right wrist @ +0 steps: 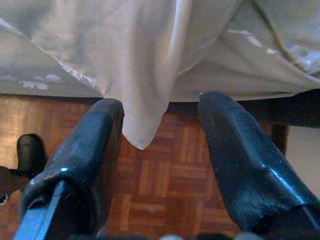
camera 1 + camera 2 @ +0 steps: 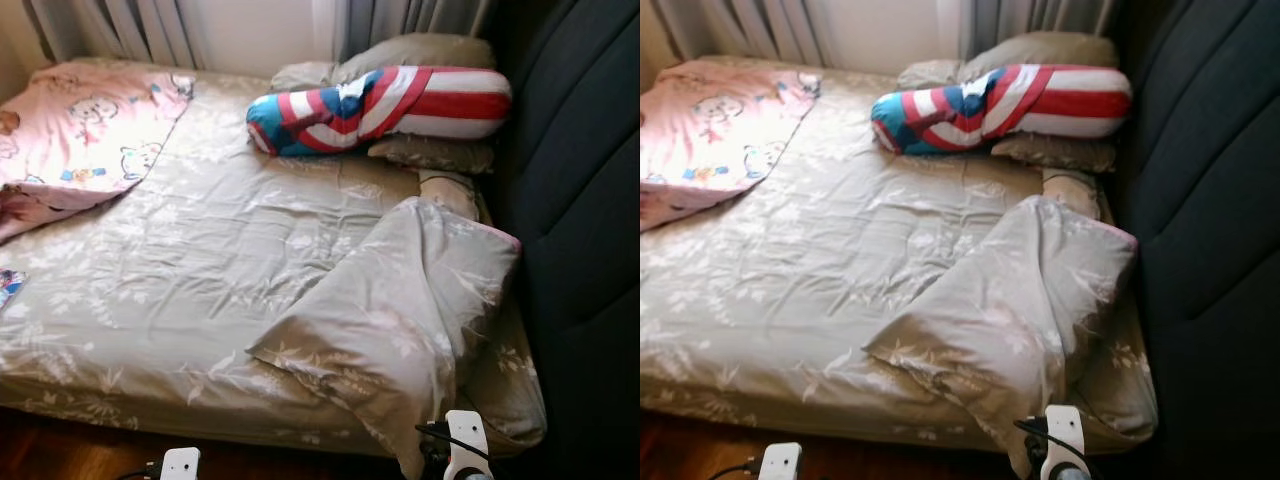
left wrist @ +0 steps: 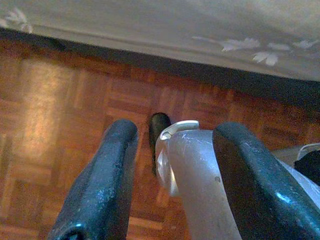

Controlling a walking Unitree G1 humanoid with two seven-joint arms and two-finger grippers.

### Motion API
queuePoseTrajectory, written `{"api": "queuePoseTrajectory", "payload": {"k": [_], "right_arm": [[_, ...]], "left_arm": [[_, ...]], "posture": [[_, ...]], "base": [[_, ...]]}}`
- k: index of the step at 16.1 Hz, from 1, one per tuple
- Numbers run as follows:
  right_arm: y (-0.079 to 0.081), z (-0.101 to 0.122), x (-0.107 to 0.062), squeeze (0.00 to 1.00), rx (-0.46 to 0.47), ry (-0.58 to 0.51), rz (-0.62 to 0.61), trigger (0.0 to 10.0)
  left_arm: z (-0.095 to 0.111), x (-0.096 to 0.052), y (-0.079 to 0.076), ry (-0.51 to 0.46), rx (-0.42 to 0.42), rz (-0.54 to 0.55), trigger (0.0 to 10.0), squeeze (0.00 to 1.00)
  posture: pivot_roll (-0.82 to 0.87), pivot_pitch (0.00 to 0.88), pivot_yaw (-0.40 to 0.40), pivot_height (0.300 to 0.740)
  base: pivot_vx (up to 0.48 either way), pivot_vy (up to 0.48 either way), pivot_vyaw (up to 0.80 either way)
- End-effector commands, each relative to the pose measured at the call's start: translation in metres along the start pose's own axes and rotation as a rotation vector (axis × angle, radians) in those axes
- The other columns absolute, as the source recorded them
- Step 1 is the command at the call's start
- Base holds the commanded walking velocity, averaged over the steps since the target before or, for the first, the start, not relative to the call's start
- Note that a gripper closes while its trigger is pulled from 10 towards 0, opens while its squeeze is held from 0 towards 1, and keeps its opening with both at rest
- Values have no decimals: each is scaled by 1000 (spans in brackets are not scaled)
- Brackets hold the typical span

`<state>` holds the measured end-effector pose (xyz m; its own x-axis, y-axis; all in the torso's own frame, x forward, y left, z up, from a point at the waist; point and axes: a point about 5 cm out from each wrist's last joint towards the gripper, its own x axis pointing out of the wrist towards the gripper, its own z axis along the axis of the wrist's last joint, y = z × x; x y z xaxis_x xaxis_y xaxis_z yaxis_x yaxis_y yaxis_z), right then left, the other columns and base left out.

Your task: Clean up the room

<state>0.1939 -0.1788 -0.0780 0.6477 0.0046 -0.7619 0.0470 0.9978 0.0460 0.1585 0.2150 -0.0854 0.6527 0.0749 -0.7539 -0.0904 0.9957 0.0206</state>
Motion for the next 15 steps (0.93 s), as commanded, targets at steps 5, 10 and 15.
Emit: {"api": "queuePoseTrajectory", "payload": {"k": [5, 10, 15], "right_arm": [[-1, -6, -1, 0, 6, 21, -6, 10000], [-1, -5, -1, 0, 27, 9, -10, 10000], [6, -4, 0, 0, 45, 4, 0, 10000]], "left_arm": [[-6, -2, 0, 19, 25, -10, 10000, 0], [12, 2, 8, -41, 66, 19, 10000, 0], [24, 3, 17, -82, 61, 24, 10000, 0]], "posture": [[52, 134, -86, 740], [62, 123, -59, 740], [55, 113, -43, 740]], "base": [[0, 0, 0], [0, 0, 0], [0, 81, 0]]}}
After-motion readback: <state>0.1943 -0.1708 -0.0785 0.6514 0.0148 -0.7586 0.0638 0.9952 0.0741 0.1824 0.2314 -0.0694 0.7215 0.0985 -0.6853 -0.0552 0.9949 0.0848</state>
